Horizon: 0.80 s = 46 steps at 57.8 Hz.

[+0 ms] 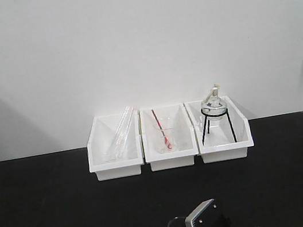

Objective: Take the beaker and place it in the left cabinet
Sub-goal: 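Move the right gripper down around the small clear glass beaker, then close the right gripper on the beaker and lift it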

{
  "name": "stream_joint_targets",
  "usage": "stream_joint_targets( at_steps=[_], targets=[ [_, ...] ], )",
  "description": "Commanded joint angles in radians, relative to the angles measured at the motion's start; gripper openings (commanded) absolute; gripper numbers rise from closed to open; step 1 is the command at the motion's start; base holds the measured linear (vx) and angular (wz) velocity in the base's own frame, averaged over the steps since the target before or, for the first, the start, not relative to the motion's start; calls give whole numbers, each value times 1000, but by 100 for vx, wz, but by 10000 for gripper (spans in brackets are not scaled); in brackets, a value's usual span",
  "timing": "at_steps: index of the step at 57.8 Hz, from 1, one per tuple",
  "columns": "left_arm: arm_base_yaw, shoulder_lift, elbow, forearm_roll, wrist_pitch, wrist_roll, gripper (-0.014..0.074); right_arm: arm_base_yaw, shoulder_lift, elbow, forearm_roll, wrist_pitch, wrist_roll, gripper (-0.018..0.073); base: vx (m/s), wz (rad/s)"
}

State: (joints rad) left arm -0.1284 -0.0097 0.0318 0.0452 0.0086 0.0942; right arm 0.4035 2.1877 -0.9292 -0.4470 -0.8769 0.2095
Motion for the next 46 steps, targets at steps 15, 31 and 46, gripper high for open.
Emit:
stream_joint_targets(
  at_steps=[15, 31, 46],
  targets=[
    [-1, -19, 16, -3, -84, -3, 1, 3, -165, -22, -131, 4, 156, 69, 0, 0],
    [-1, -19, 16, -3, -84, -3, 1, 102, -423, -32, -224, 290, 287, 14, 0, 0],
    [-1, -19, 16, -3, -84, -3, 1, 228, -629, -136, -224, 583, 420, 14, 0, 0]
  ],
)
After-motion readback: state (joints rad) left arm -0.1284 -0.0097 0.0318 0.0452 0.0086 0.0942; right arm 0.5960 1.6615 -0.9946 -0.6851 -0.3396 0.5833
